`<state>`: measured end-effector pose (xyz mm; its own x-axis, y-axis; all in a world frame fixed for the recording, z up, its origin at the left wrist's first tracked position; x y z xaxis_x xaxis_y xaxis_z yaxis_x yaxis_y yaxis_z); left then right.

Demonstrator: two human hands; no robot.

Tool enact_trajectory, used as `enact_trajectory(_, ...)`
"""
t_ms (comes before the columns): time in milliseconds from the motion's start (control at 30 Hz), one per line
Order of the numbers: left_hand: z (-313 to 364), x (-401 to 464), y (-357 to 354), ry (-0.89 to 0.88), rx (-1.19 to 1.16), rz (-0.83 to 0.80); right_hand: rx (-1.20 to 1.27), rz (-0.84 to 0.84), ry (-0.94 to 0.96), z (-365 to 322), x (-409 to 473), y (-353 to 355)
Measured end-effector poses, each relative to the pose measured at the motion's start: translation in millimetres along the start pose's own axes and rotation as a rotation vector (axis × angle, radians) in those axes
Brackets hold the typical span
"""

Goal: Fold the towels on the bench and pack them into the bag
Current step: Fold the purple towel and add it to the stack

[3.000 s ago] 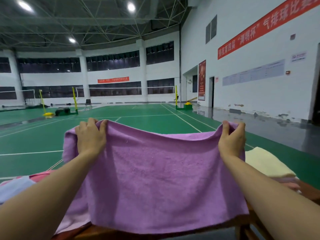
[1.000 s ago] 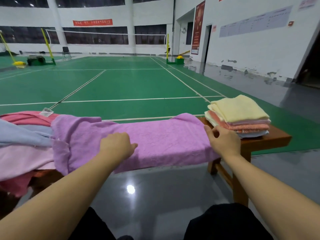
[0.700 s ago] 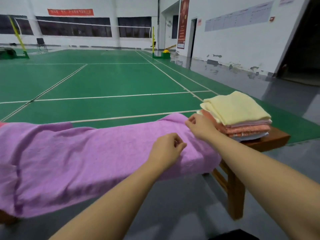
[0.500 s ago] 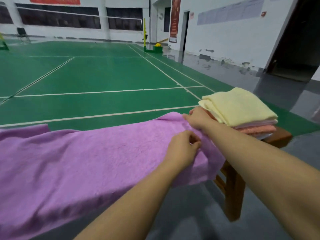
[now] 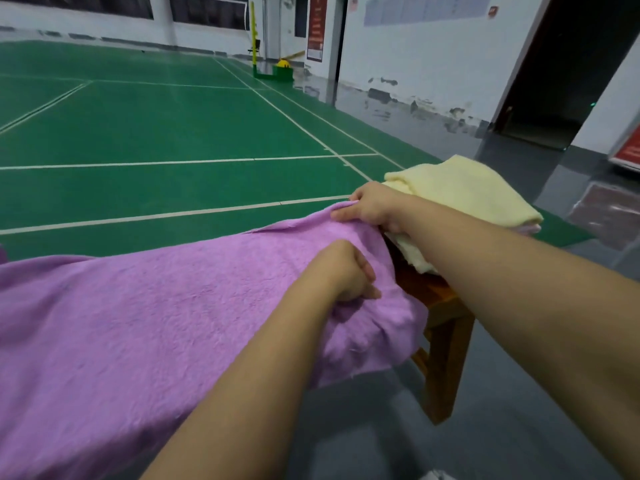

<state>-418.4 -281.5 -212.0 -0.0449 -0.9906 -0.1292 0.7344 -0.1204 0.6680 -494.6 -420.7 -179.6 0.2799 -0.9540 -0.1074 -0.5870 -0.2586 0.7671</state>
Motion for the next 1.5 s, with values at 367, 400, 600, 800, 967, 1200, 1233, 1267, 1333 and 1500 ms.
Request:
enact_trajectory(367, 5.3, -12.5, 6.6, -0.031, 0.058, 0.182, 0.605, -0.221, -0.152, -5.2, -15.1, -7.7)
enact_trajectory(400, 14.4, -14.4, 2.2, -0.068, 0.083, 0.198, 0.666, -0.234, -0.148, -7.2, -17.9, -5.5)
enact_trajectory(600, 34.5, -28.4, -44.0, -0.042, 0.201, 0.258, 0.731, -0.102, -0.094, -9.2, -36.3, 6.9)
enact_trajectory(800, 33.1, -31.4, -45.6, -0.013, 0.309, 0.248, 0.656, -0.047, -0.043, -4.7, -32.2, 5.9)
enact_trajectory(967, 33.7, -33.8, -42.0, 0.008, 0.32, 0.164, 0.659, -0.048, -0.009, -2.8, -32.1, 3.6)
enact_trajectory(1200, 35.2, -43.5, -42.8, -0.036, 0.354, 0.198, 0.672, -0.081, -0.004, -5.2, -37.4, 6.7)
enact_trajectory(1233, 35.4, -45.3, -42.9, -0.037, 0.36, 0.217, 0.675, -0.077, -0.006, -5.4, -37.8, 7.0)
enact_trajectory(1267, 34.4, -44.9, -43.7, -0.04, 0.36, 0.224, 0.677, -0.072, -0.006, -5.5, -38.3, 7.3)
enact_trajectory(1333, 32.7, -43.4, -44.6, -0.041, 0.346, 0.203, 0.682, -0.059, -0.008, -5.4, -39.8, 8.2)
enact_trajectory(1500, 20.4, -38.6, -39.4, -0.046, 0.12, 0.096, 0.664, -0.063, -0.001, -8.6, -45.3, 9.2)
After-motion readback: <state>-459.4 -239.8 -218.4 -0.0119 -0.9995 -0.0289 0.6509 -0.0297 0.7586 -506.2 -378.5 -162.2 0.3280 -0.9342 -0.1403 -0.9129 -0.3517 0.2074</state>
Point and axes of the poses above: each hand's wrist, its own x-axis towards the middle knuckle, its own y-axis out of the back of the hand, z = x × y, the point moved 3 cm from there along x, towards the middle knuckle, and after that the axes turned 2 degrees about -y, right-handed, at the moved point
